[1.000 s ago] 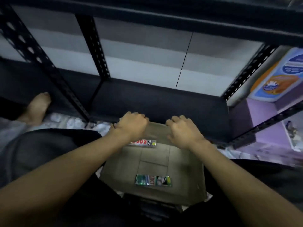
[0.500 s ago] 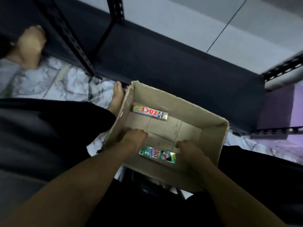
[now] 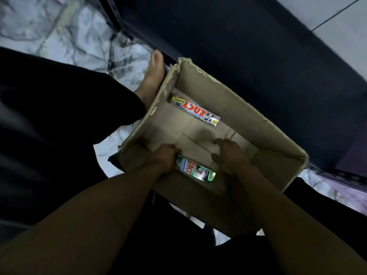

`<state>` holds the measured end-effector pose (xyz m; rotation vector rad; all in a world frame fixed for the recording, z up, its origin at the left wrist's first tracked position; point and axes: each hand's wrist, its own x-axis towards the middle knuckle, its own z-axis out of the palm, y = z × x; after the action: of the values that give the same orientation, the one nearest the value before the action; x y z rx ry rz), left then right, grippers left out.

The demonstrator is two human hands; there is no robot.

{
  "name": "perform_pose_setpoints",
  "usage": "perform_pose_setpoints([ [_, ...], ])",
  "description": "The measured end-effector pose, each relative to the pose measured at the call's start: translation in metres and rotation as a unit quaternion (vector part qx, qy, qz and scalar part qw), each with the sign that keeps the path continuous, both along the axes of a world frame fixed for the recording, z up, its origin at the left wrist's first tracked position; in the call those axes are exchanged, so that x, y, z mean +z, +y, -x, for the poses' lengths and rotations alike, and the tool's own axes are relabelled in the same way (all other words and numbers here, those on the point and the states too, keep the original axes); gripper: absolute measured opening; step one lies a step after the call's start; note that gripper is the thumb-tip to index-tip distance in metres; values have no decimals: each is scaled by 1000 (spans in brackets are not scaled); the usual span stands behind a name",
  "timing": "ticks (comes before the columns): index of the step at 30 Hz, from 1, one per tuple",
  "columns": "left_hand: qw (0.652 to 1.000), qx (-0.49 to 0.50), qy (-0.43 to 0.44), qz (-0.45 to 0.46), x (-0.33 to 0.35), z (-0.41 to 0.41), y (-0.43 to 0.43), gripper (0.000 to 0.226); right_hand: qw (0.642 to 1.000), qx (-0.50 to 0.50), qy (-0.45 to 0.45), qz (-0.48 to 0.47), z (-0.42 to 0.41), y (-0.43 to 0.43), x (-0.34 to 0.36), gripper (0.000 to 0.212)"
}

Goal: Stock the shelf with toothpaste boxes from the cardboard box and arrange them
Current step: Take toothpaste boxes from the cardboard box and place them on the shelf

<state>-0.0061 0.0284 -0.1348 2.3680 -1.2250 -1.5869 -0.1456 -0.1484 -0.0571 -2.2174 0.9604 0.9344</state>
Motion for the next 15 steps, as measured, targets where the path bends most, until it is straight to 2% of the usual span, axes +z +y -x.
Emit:
perform_pose_setpoints([
  [4,998,63,23,-10,-10,-7,-1,41,999,11,-29,35,-20,-11,-19,67],
  [6,996,85,36,-12,-13,-8,1,38,997,27,-49,53,-27,-16,-31,74],
  [10,994,90,49,-23,-13,-5,1,27,995,66,-63,30,-30,-19,-51,86],
  [15,991,100,82,-18,-11,-11,2,43,995,16,-98,28,-34,-21,-58,84],
])
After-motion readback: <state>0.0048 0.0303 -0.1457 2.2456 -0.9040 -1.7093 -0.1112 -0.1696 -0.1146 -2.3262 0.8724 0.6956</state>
